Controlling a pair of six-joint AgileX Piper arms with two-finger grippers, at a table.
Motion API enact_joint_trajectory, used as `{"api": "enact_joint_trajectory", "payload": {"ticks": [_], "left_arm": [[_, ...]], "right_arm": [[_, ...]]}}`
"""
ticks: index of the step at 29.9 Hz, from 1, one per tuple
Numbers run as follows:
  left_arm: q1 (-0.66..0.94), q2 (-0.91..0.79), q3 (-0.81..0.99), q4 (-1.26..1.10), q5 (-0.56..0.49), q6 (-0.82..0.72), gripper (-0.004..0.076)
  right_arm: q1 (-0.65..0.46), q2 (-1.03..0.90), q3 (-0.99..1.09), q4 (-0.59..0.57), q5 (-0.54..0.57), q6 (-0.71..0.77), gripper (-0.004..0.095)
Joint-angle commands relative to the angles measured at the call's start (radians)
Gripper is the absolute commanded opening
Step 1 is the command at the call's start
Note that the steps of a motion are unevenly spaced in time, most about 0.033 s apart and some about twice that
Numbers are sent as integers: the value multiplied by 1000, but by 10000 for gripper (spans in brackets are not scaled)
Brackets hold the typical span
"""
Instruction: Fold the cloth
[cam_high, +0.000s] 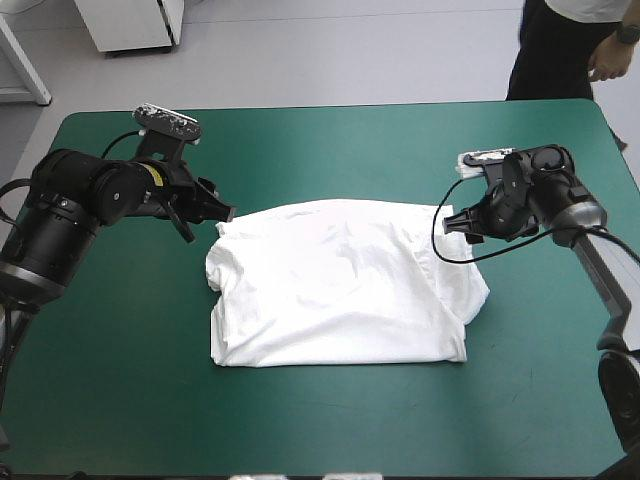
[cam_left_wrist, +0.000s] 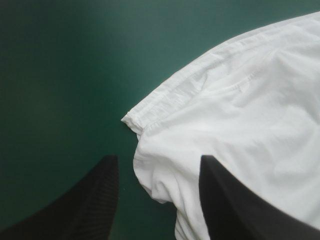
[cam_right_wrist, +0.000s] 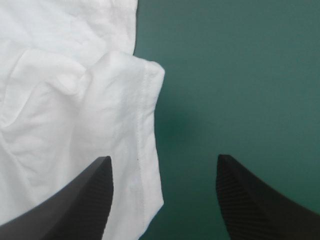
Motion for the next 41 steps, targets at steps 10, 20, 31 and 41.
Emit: {"api": "enact_joint_trajectory", "payload": {"ticks": [10, 20, 31, 41], "left_arm": [[-5, -31, -34, -1, -23, 18, 368], [-5, -33, -34, -1, -11, 18, 368], [-5, -35, -40, -1, -2, 18, 368], [-5, -37, -49, -1, 27, 18, 368]], "right_arm": [[-6, 21, 123, 41, -96, -26, 581], [-6, 123, 128, 107, -96, -48, 458], [-6, 137, 122, 107, -84, -68, -13], [-6, 20, -14, 198, 19, -105, -13]]}}
